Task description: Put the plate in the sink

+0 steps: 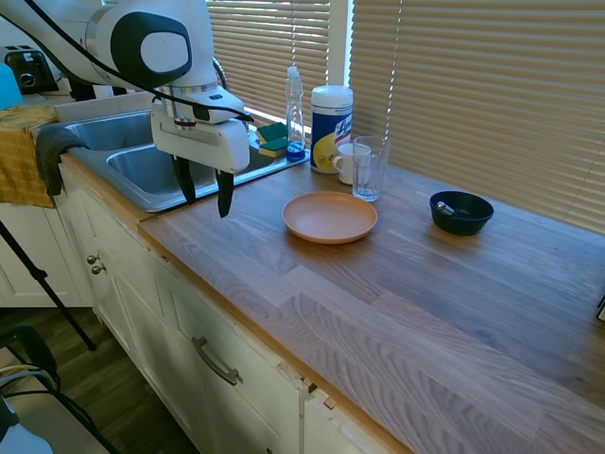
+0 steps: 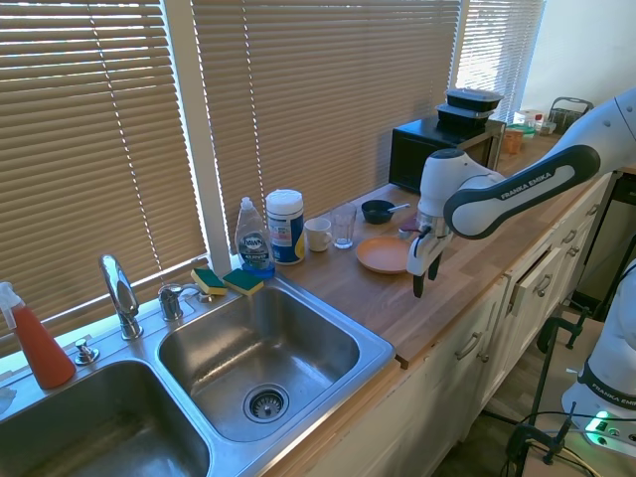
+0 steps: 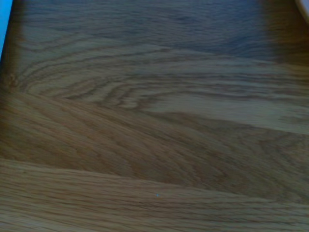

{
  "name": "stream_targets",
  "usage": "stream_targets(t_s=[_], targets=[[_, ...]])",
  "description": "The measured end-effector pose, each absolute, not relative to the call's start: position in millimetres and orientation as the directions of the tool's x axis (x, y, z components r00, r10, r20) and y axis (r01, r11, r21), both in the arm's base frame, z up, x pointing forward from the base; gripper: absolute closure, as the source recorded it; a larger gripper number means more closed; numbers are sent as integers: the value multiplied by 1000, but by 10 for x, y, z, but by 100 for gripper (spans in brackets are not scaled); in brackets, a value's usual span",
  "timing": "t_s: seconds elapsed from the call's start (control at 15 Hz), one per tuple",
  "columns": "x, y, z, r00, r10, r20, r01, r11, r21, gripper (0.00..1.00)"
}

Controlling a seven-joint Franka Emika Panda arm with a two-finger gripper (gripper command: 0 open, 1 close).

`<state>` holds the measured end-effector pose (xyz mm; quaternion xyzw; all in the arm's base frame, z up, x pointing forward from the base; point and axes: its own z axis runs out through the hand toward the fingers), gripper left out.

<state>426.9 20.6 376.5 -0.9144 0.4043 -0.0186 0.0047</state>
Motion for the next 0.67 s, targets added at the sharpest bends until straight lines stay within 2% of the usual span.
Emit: stream_targets(t_s=[0.33,0.67], targets=[[4357,95,3896,655,-754,45,-753,-656,-40,0],[4589,-712,4249,575,-817,49,-813,-577,-81,0]])
